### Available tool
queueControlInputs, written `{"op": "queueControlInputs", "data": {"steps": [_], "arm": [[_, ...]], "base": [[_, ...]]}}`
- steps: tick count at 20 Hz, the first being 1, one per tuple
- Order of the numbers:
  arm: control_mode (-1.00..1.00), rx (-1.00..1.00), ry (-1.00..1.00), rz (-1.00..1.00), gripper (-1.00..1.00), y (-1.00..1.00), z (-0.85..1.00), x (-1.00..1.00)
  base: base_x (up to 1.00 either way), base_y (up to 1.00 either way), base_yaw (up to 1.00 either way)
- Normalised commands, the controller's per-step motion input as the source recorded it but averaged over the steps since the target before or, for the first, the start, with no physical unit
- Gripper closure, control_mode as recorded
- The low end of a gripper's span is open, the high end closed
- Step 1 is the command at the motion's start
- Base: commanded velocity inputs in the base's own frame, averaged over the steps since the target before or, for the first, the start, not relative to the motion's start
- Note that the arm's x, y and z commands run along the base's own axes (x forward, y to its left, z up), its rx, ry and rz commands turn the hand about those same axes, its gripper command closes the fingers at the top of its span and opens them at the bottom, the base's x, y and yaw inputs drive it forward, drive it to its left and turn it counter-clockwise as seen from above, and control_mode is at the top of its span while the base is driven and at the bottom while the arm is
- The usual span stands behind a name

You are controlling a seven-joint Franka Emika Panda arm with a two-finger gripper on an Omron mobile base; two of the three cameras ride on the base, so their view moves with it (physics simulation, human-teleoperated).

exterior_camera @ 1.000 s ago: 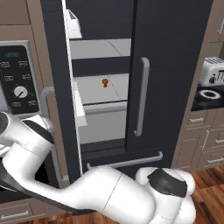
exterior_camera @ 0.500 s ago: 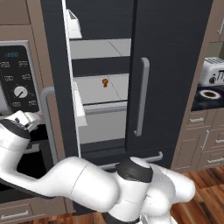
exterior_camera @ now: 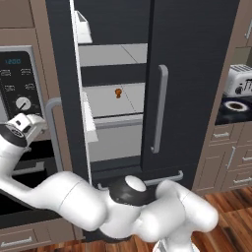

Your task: Place the chicken drumstick on the counter behind the older chicken drumstick on the same shelf of the fridge to maintain FIFO order. Close the fridge door when finished.

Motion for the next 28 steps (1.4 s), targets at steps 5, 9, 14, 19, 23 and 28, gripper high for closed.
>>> {"op": "queueControlInputs", "data": {"steps": [5, 9, 14, 19, 23, 28], "arm": [[-1.00, -0.04, -0.02, 0.00, -1.00, -0.60, -0.01, 0.08], [-1.00, -0.02, -0.02, 0.00, -1.00, -0.73, 0.00, 0.07], [-1.00, 0.00, -0.04, 0.00, -1.00, -0.86, 0.00, 0.00], [-1.00, 0.00, -0.06, 0.00, -1.00, -0.92, 0.00, 0.00], [-1.00, 0.00, -0.06, 0.00, -1.00, -0.92, 0.00, 0.00], [-1.00, 0.00, -0.05, 0.00, -1.00, -0.82, 0.00, 0.18]], "base": [[0.00, 0.00, 0.00], [0.00, 0.00, 0.00], [0.00, 0.00, 0.00], [0.00, 0.00, 0.00], [0.00, 0.00, 0.00], [0.00, 0.00, 0.00]]}}
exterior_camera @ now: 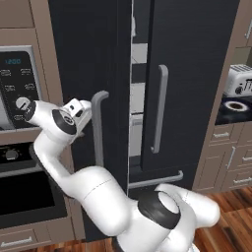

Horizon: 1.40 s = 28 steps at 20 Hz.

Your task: Place the chicken drumstick on the counter behind the older chicken drumstick on the same shelf of the fridge to maintain FIFO order. Close the fridge door when finished.

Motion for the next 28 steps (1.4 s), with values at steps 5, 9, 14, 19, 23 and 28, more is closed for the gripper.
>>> {"op": "queueControlInputs", "data": {"steps": [5, 9, 14, 19, 23, 28], "arm": [[-1.00, 0.00, -0.06, 0.00, -1.00, -0.63, 0.00, 0.39], [-1.00, 0.00, -0.08, 0.04, -1.00, -0.39, 0.00, 0.57], [-1.00, 0.00, -0.10, 0.06, -1.00, -0.20, 0.01, 0.66], [-1.00, 0.00, -0.10, 0.08, -1.00, -0.09, 0.00, 0.69], [-1.00, 0.00, -0.10, 0.08, -1.00, -0.09, 0.00, 0.69], [-1.00, 0.00, -0.08, 0.06, -1.00, -0.14, 0.00, 0.62]], "base": [[0.00, 0.00, 0.00], [0.00, 0.00, 0.00], [0.00, 0.00, 0.00], [0.00, 0.00, 0.00], [0.00, 0.00, 0.00], [0.00, 0.00, 0.00]]}}
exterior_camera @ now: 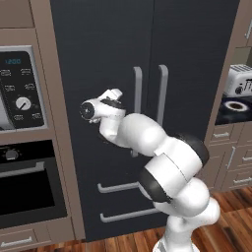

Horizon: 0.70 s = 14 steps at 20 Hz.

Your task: Place the chicken drumstick on the counter behind the older chicken drumstick on the same shelf of the fridge to maintain FIFO order. Close the fridge door when finished.

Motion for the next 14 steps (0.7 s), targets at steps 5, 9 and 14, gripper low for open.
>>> {"op": "queueControlInputs", "data": {"steps": [5, 9, 14], "arm": [[-1.00, 0.00, -0.08, 0.05, -1.00, -0.18, 0.00, 0.59], [-1.00, 0.00, -0.07, 0.05, -1.00, -0.23, 0.00, 0.57], [-1.00, 0.00, -0.05, 0.05, -1.00, -0.27, 0.00, 0.39]], "base": [[0.00, 0.00, 0.00], [0.00, 0.00, 0.00], [0.00, 0.00, 0.00]]}}
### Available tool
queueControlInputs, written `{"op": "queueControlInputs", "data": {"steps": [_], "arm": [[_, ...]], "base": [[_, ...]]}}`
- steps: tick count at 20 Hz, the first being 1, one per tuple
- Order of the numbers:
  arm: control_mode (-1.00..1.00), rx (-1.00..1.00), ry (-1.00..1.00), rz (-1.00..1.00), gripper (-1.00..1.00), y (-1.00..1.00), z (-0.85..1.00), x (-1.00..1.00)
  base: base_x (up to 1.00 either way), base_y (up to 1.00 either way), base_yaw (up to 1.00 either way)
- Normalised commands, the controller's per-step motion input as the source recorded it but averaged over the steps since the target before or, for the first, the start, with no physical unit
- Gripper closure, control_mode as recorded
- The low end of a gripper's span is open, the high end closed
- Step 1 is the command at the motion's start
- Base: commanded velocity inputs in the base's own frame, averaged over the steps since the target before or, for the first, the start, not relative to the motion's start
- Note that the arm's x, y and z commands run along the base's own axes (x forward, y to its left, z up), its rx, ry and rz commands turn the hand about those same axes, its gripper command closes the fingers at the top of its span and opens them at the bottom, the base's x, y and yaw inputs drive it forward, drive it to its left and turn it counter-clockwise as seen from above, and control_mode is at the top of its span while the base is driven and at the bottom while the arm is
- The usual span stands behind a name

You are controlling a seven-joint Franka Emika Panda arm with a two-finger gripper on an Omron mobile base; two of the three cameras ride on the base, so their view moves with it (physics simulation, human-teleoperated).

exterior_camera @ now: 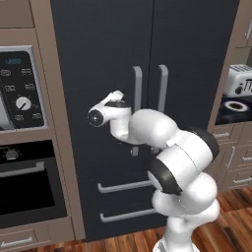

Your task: Place the chicken drumstick on the counter behind the older chicken drumstick on the same shelf of the fridge to maintain FIFO order. Close the fridge door when finished.

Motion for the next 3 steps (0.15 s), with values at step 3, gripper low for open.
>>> {"op": "queueControlInputs", "data": {"steps": [3], "arm": [[-1.00, 0.00, -0.03, 0.03, -1.00, -0.23, 0.00, 0.20]], "base": [[0.00, 0.00, 0.00]]}}
